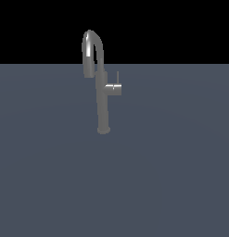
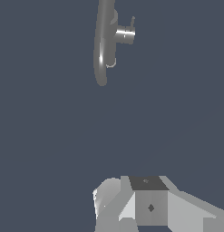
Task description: Turn on the faucet by rotating a designated handle.
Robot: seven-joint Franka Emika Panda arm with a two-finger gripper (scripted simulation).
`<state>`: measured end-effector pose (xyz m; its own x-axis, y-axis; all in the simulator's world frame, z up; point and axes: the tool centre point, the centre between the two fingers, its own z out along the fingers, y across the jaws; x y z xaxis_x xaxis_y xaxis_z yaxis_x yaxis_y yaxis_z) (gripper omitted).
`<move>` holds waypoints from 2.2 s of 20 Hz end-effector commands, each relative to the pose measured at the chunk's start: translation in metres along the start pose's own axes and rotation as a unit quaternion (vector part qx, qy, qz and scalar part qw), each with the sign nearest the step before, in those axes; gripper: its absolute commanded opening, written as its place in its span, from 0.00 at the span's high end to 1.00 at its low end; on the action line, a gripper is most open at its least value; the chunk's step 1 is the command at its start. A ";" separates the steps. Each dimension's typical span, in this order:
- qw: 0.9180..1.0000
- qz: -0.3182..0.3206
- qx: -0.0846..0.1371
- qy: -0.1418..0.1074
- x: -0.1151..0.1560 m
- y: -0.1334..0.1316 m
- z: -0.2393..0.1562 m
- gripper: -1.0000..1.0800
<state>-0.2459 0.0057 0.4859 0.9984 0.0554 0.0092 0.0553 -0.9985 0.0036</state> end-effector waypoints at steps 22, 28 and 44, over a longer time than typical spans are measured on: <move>0.990 0.085 0.082 -0.076 0.059 -0.011 0.004 1.00; 0.976 0.133 0.128 -0.120 0.093 -0.012 0.010 1.00; 0.898 0.264 0.258 -0.239 0.186 -0.004 0.042 1.00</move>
<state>-0.0689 0.0209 0.4493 0.7930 -0.3038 -0.5281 -0.5229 -0.7841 -0.3343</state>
